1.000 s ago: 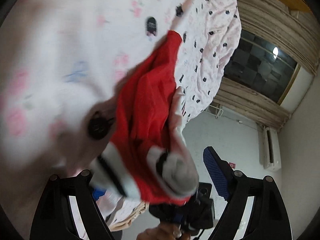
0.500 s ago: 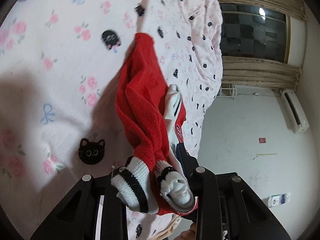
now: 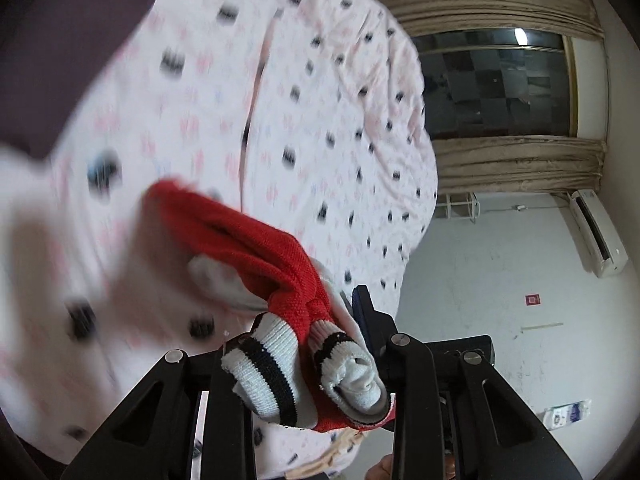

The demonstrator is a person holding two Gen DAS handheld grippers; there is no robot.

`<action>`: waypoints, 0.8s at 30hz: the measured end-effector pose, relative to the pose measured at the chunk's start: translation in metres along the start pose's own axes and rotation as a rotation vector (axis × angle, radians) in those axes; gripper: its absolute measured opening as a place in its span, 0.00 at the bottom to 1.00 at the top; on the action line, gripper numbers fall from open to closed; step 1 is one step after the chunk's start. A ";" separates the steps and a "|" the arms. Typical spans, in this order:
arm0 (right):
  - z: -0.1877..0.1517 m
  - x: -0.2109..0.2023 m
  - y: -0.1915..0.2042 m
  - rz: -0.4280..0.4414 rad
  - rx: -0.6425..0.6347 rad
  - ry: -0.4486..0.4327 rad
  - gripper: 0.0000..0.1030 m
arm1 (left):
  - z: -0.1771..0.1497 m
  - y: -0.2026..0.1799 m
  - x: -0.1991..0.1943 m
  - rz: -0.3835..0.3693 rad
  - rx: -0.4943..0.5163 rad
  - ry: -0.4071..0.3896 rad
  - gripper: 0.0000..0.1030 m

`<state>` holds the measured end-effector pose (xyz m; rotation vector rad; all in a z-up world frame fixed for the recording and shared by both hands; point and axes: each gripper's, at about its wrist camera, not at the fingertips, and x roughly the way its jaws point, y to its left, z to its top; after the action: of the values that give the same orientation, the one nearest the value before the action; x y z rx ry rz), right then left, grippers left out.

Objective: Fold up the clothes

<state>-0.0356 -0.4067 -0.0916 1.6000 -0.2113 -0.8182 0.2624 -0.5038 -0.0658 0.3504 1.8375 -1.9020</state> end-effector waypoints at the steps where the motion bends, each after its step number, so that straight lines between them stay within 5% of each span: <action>1: 0.007 0.009 0.012 0.009 -0.005 0.007 0.15 | 0.014 -0.006 -0.008 0.004 0.012 -0.014 0.24; 10: 0.078 0.111 0.134 0.086 -0.127 0.043 0.15 | 0.137 -0.032 -0.094 0.010 0.081 -0.192 0.25; 16: 0.092 0.197 0.187 0.138 -0.313 0.088 0.15 | 0.176 -0.007 -0.143 0.036 0.156 -0.351 0.25; 20: 0.080 0.255 0.168 0.095 -0.367 0.176 0.14 | 0.172 0.055 -0.150 0.113 0.129 -0.383 0.25; 24: 0.042 0.296 0.113 -0.016 -0.380 0.286 0.16 | 0.136 0.126 -0.134 0.185 0.062 -0.355 0.25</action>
<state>0.1901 -0.6329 -0.0989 1.3384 0.1549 -0.5908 0.4580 -0.6165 -0.0999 0.1805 1.4649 -1.7658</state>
